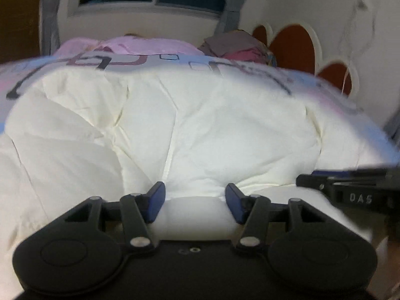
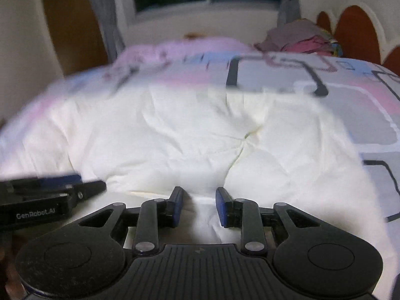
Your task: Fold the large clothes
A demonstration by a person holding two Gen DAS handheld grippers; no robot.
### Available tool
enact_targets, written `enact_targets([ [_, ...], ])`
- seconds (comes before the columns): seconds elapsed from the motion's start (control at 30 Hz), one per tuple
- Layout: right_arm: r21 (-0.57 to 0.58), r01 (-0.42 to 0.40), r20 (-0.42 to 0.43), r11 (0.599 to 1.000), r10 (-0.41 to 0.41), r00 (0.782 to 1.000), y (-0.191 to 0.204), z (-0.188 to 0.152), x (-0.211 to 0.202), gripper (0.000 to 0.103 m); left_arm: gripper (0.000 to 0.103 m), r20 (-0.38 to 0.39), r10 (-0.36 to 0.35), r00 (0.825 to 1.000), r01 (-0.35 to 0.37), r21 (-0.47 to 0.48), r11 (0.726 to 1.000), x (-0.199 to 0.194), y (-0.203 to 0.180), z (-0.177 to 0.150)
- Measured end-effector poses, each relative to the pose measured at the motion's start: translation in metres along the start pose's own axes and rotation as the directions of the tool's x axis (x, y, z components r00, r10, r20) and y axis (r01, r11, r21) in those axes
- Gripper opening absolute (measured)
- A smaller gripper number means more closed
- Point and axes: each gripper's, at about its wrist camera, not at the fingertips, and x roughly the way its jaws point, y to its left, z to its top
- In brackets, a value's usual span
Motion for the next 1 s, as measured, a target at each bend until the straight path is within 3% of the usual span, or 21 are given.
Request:
enact_targets([
  [0.1, 0.011, 0.005, -0.014, 1.0, -0.005, 1.0, -0.002, -0.01, 0.012, 0.028, 0.054, -0.015, 0.016, 1.0, -0.015, 0.027, 1.0, 0.007, 0.0, -0.008],
  [0.23, 0.004, 0.023, -0.013, 1.0, -0.023, 1.0, 0.0, -0.008, 0.0, 0.028, 0.052, -0.051, -0.003, 0.999, 0.002, -0.009, 1.0, 0.006, 0.003, 0.009],
  [0.27, 0.03, 0.025, 0.02, 0.999, -0.026, 0.999, -0.003, -0.007, -0.016, 0.029, 0.053, -0.038, -0.004, 0.999, 0.003, -0.037, 0.999, -0.005, 0.005, 0.013],
  [0.33, 0.075, -0.001, 0.1, 0.997, -0.007, 0.995, -0.018, -0.01, -0.056, 0.029, 0.068, 0.049, -0.016, 0.999, 0.018, -0.041, 0.999, -0.042, 0.004, 0.015],
  [0.43, 0.111, 0.004, 0.128, 0.994, -0.019, 0.992, -0.036, -0.025, -0.092, 0.029, 0.071, 0.132, -0.05, 0.99, 0.05, 0.008, 0.999, -0.084, -0.008, 0.007],
  [0.57, 0.116, 0.063, 0.099, 0.991, -0.075, 0.992, -0.049, -0.05, -0.112, 0.029, 0.072, 0.088, -0.06, 0.994, 0.053, 0.084, 0.995, -0.086, -0.034, -0.016],
  [0.67, 0.107, 0.155, 0.034, 0.982, -0.159, 0.987, -0.055, -0.067, -0.104, 0.029, 0.074, 0.031, -0.018, 0.999, 0.016, 0.07, 0.997, -0.066, -0.03, -0.035],
  [0.77, 0.119, 0.153, -0.019, 0.981, -0.151, 0.988, -0.063, -0.083, -0.086, 0.028, 0.074, 0.0, -0.013, 1.0, 0.013, 0.03, 0.999, -0.057, -0.022, -0.047],
  [0.83, 0.122, 0.16, -0.028, 0.98, -0.157, 0.987, -0.064, -0.082, -0.079, 0.028, 0.072, -0.011, 0.003, 1.0, -0.002, 0.047, 0.999, -0.055, -0.024, -0.045],
  [0.9, 0.121, 0.175, -0.036, 0.977, -0.172, 0.984, -0.061, -0.076, -0.086, 0.029, 0.069, -0.004, 0.002, 1.0, -0.002, -0.007, 1.0, -0.069, -0.019, -0.04],
  [0.93, 0.125, 0.179, -0.013, 0.976, -0.179, 0.984, -0.059, -0.073, -0.095, 0.029, 0.076, 0.025, 0.01, 1.0, -0.008, -0.047, 0.999, -0.082, -0.012, -0.04],
  [0.97, 0.133, 0.172, 0.022, 0.976, -0.176, 0.984, -0.058, -0.07, -0.103, 0.031, 0.081, 0.055, 0.015, 0.998, -0.01, -0.082, 0.997, -0.092, -0.006, -0.041],
  [1.0, 0.139, 0.16, 0.046, 0.977, -0.168, 0.985, -0.057, -0.068, -0.11, 0.058, 0.087, 0.087, 0.027, 0.996, -0.017, -0.117, 0.993, -0.107, 0.004, -0.046],
])
